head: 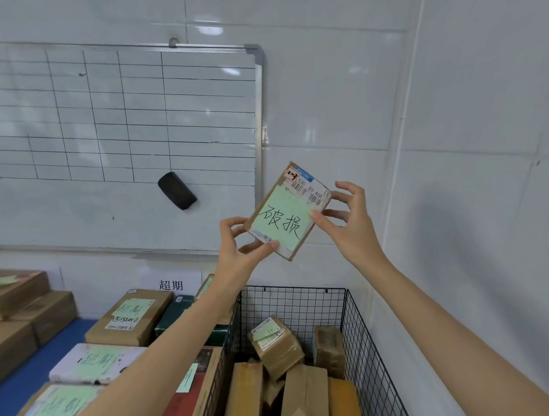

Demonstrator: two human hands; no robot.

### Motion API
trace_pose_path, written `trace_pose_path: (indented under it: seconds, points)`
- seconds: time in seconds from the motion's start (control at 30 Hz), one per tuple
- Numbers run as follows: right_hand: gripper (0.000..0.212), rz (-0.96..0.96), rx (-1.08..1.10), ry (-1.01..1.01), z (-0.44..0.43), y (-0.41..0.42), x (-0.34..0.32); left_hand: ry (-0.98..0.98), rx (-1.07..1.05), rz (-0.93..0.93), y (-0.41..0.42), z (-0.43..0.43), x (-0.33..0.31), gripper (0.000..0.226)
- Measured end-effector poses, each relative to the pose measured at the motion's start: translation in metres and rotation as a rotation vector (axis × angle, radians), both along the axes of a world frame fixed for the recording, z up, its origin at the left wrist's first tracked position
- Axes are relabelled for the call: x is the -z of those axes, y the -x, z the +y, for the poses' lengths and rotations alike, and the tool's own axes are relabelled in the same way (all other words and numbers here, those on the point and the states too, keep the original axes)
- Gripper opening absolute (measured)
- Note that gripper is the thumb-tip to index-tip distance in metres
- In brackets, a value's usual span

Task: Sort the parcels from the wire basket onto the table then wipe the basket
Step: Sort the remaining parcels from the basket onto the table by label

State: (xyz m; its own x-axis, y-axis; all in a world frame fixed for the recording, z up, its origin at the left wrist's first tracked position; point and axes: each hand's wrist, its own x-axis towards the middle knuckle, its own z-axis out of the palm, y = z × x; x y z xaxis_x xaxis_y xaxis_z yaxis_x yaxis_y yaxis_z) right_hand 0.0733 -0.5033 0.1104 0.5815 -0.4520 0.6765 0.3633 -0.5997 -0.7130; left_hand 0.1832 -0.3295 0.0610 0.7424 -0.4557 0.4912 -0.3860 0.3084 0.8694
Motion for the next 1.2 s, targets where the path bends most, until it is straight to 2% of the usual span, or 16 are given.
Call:
trace_pose_path:
  seconds: [0.13,0.23,0.33,0.5,0.67,0.73,0.83,1.07,1.2]
  points:
    - [0.069,-0.045,-0.034,-0.003,0.007,-0.004,-0.002,-0.058,-0.011,0.038,-0.003,0.009,0.004,0.055]
    - [0.059,-0.054,-0.048,0.018,0.016,-0.009,-0.001,-0.133,-0.024,0.031,-0.001,0.017,0.009,0.064]
    - [0.050,-0.016,-0.067,0.048,0.025,-0.015,0.003,-0.165,-0.034,0.031,0.003,0.026,0.013,0.060]
    - [0.058,0.103,-0.146,0.110,0.045,-0.026,0.021,-0.183,-0.118,-0.008,0.010,0.050,0.020,0.058]
    - [0.074,0.206,-0.259,0.079,0.072,-0.037,0.053,-0.173,-0.167,-0.002,0.017,0.079,0.044,0.058]
    - [0.071,0.222,-0.322,0.039,0.086,-0.041,0.062,-0.173,-0.195,0.014,0.016,0.092,0.054,0.059]
    - [0.056,0.271,-0.384,0.015,0.104,-0.050,0.074,-0.174,-0.224,0.053,0.013,0.112,0.063,0.061]
    - [0.071,0.371,-0.432,0.120,0.149,-0.085,0.075,-0.083,-0.310,0.121,0.003,0.161,0.061,0.049]
    - [0.063,0.374,-0.488,0.186,0.183,-0.108,0.070,-0.108,-0.393,0.089,-0.012,0.200,0.056,0.050]
